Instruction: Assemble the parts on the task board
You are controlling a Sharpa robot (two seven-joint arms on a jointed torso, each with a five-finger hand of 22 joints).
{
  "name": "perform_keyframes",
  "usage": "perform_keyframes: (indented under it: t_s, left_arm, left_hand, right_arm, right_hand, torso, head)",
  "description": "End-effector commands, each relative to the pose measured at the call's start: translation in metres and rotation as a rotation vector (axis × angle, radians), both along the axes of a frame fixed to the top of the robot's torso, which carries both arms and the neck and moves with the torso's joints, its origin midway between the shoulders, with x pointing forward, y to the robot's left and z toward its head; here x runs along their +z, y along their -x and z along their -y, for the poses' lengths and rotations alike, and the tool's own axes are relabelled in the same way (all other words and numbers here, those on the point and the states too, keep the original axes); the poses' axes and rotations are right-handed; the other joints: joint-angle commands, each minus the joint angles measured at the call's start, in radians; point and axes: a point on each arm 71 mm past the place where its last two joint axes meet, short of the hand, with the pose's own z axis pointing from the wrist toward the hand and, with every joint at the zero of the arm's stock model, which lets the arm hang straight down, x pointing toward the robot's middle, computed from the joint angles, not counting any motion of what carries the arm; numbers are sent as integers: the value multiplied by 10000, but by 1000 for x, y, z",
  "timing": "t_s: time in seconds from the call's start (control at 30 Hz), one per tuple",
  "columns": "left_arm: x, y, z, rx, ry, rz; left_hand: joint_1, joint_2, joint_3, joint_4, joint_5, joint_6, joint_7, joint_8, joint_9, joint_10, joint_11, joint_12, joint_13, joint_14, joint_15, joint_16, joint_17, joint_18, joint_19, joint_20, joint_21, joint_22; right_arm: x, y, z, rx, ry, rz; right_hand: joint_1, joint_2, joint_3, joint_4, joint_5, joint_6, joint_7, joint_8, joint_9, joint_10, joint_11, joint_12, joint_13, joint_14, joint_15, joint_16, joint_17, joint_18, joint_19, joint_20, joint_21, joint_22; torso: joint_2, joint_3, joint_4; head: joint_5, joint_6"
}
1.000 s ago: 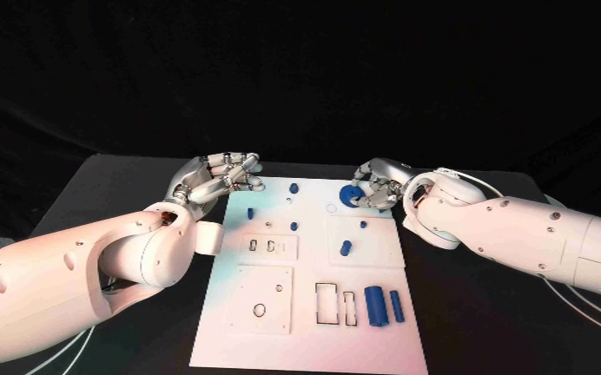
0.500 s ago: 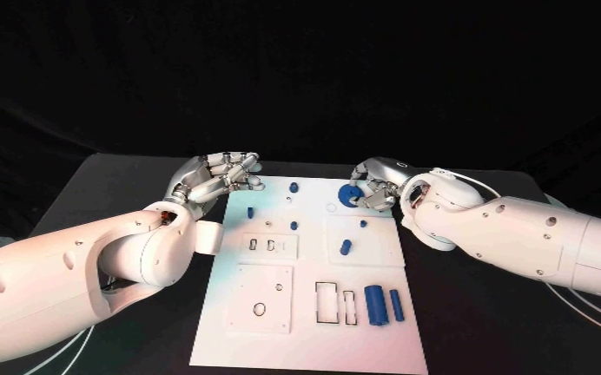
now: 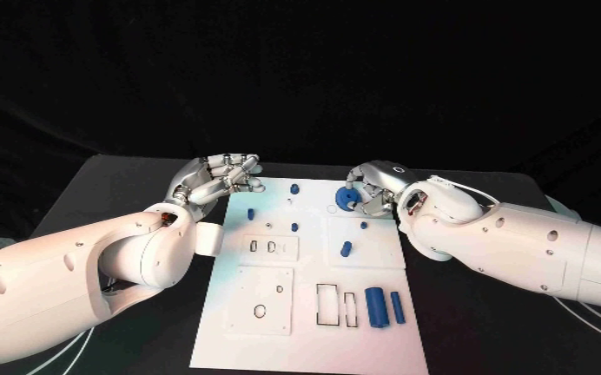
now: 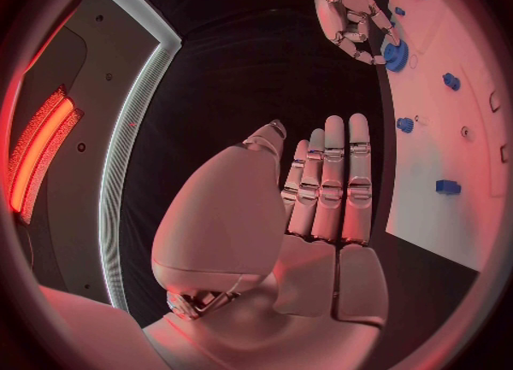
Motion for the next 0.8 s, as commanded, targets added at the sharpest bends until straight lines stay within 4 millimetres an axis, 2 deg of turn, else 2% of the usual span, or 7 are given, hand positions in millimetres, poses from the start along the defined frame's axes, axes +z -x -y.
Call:
perform_keyframes:
  t_s: [0.03,0.27,0.43,0.53,0.67,0.8]
  left_arm:
    - [2,0,3,-206,72,95]
    - [2,0,4,-230,84,101]
    - [2,0,5,-259,96,105]
    - [2,0,6,-268,99,105]
    - [2,0,7,-289,108,107]
    - [2,0,7,-303,115,111]
  left_hand:
    - [35,-53,56,-14,-59,-8,45,-58,-10,20,28,-68,9,-79,-20,46,15,124,43,11,46,16]
    - [55,-46,88,-20,-60,-6,44,-59,-11,23,26,-75,9,-90,-22,57,29,125,41,9,55,19]
    - [55,-46,88,-20,-60,-6,44,-59,-11,23,26,-75,9,-90,-22,57,29,125,41,9,55,19]
    - [55,-46,88,-20,-60,-6,44,-59,-11,23,26,-75,9,-90,-22,57,29,125,41,9,55,19]
    - [55,-46,88,-20,-60,-6,44,-59,-11,23,26,-75,9,-90,-22,57,29,125,41,9,55,19]
    - [55,-46,88,-20,-60,-6,44,-59,-11,23,26,-75,9,-90,-22,57,29,125,41,9,55,19]
  right_arm:
    - [10,6,-8,79,-11,919]
    - [25,22,-43,956,-82,1674]
    - [29,27,-65,1324,-92,2036]
    - [30,27,-76,1482,-92,2161]
    - [27,27,-89,1661,-71,2198]
    - [20,25,-99,1758,10,2081]
  right_hand:
    - [-164,22,63,30,44,251,-178,-16,-34,499,-85,42,2018,1040,-58,33,2635,-68,1045,-72,44,2629]
    - [-208,20,91,53,67,265,-185,-30,-46,504,-93,44,2022,1040,-66,33,2635,-68,1045,-80,44,2629]
    - [-239,23,112,72,77,274,-190,-41,-55,509,-97,47,2026,1040,-70,33,2635,-68,1045,-86,44,2629]
    - [-253,24,119,80,79,278,-192,-45,-58,506,-99,45,2023,1040,-72,33,2635,-68,1045,-87,44,2629]
    - [-294,17,134,103,78,284,-194,-61,-69,505,-102,43,2020,1040,-76,33,2635,-68,1045,-93,44,2629]
    - [-327,1,142,118,73,278,-193,-80,-80,498,-103,37,2012,1040,-78,33,2635,-68,1045,-97,44,2629]
  torso:
    - [-12,-9,3]
    - [-5,-12,-7]
    - [6,-25,35]
    - [2,-25,18]
    - [16,-38,42]
    - [19,-25,35]
  head:
    - [24,54]
    - [56,94]
    - [50,101]
    - [96,106]
    - [120,114]
    - [152,84]
